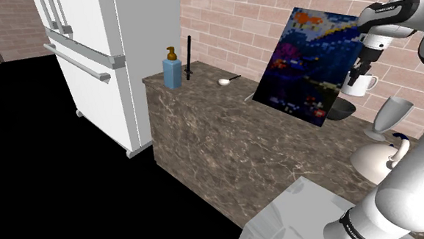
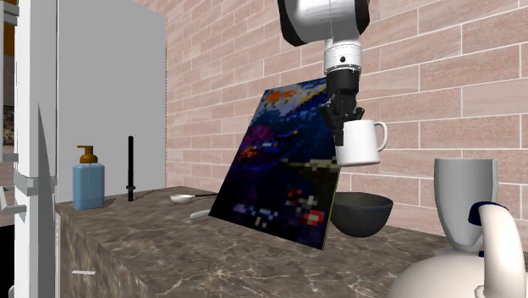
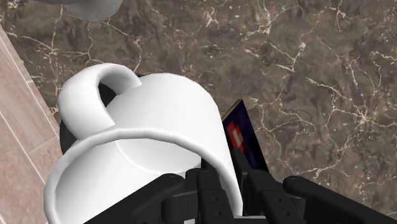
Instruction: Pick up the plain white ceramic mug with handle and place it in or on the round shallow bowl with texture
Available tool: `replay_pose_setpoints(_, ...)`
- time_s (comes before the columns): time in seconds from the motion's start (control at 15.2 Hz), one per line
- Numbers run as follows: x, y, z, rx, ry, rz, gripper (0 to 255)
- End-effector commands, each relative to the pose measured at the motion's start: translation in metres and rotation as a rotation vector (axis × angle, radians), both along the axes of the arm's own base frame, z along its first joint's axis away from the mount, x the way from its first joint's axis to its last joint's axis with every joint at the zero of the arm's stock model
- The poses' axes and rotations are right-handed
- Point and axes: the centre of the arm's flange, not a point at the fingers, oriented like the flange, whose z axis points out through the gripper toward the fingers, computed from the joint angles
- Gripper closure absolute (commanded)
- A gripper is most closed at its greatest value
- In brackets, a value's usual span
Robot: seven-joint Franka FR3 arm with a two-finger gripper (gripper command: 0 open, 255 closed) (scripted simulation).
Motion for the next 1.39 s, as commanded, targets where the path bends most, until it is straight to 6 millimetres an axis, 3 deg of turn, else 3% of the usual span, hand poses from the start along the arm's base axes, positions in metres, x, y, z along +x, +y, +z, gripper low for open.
replay_pose_setpoints(0.0, 0.009, -0.025, 0.002, -0.008, -0.005, 0.004, 255)
replay_pose_setpoints(0.2, 0.02, -0.059, 0.005, -0.008, -0.005, 0.004, 255)
replay_pose_setpoints(1.32, 0.02, -0.059, -0.088, -0.008, -0.005, 0.004, 255)
